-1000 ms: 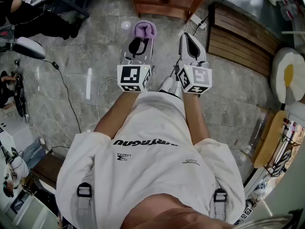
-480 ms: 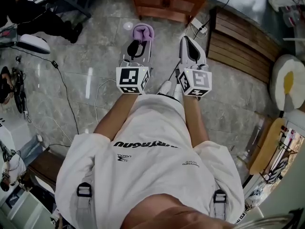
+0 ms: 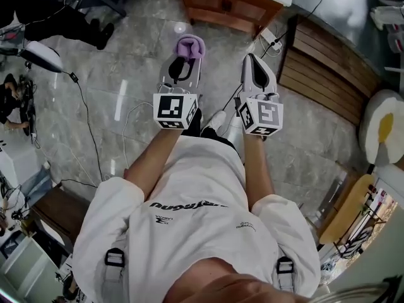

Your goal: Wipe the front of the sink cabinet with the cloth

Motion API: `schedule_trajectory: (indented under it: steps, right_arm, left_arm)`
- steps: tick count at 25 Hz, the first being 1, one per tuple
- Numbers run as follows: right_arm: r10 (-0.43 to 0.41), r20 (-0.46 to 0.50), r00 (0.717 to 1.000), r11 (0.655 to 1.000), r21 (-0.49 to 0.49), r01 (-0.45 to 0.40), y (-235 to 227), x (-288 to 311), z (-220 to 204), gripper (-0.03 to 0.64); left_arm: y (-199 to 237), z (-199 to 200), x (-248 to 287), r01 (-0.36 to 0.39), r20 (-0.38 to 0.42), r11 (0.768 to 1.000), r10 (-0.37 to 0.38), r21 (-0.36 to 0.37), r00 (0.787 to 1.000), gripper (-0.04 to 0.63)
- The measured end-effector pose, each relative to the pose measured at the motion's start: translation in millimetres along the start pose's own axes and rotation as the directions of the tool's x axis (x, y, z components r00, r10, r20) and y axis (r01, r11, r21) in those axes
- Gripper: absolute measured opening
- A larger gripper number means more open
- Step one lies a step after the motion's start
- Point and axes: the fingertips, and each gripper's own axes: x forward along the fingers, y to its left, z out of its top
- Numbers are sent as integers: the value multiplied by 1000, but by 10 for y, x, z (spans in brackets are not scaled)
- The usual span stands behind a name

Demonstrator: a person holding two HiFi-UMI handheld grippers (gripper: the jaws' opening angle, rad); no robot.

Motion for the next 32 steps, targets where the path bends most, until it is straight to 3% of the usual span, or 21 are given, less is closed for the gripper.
schedule_trajectory:
  steps: [12,19,24,32]
  right_arm:
    - [-44,-19,999,999,11,44,-141,1179,-248,-5]
    - [-83,-47,995,996,7,84,-325,1830,-451,-4]
    - [-106,-78,991,994,-8,105,-454,2189,-704,-3]
    - [-109,-109,988,994,13,111,-805,2641,-1324,-3]
  left_arm:
    - [531,-374,1028,-9,-53,998,6,-59,999,83]
    - [928,-574,1678,61,-73,996,-66,-65,995,83]
    - [1151,-930,2060,77,-104,993,-86,-89,991,83]
    - [1419,-1645,2562,36,-125,993,-50,-115,991,81]
